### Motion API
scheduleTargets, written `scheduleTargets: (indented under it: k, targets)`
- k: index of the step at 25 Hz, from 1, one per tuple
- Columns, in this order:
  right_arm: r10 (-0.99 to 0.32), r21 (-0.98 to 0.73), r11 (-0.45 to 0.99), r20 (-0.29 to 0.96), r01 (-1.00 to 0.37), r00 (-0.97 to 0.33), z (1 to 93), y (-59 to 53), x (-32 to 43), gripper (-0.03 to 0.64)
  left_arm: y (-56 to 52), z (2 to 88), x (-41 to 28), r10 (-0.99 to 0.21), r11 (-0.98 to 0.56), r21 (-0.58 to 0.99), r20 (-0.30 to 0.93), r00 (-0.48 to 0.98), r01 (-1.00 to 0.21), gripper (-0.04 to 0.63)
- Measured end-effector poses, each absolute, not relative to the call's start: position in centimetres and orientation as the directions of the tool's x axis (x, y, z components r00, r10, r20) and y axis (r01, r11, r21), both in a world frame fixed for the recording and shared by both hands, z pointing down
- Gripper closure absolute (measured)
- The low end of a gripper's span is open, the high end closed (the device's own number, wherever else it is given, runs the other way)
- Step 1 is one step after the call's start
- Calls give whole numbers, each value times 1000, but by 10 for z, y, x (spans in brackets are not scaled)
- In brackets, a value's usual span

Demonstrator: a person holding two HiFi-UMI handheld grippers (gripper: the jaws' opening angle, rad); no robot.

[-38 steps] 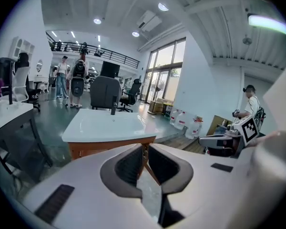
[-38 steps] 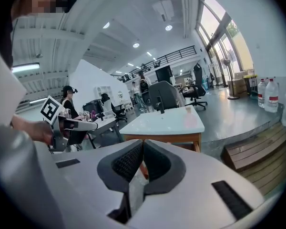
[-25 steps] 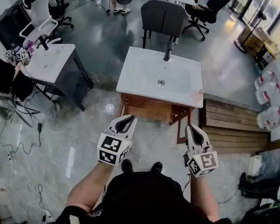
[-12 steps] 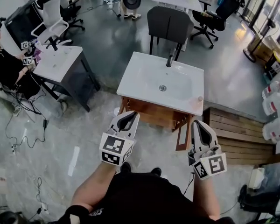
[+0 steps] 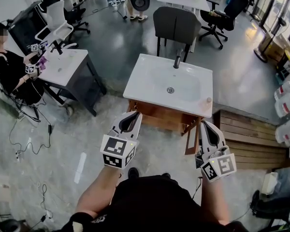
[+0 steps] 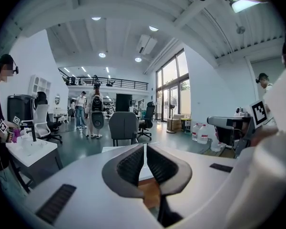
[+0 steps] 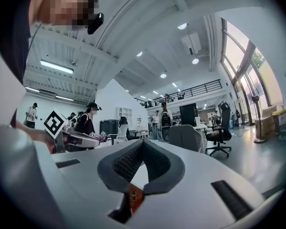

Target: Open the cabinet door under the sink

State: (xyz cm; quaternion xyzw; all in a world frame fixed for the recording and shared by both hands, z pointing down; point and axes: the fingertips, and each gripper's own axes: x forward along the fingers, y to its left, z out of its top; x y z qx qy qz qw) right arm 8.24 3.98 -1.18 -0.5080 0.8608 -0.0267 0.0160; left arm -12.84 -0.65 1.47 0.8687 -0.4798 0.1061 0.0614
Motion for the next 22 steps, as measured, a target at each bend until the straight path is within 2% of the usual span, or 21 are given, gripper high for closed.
scheduleTargets:
  k: [6,22]
  targets:
    - [-890,-42,454,25,-890,-455,-10,43,89,606,-8,10,-138,-841,-509,-32,232,489,-860,563]
    - [-887,-73,459,15,-885,-461,-13,58,83,606,-2,8,-136,-833,-519,-7,229,504,-855,563]
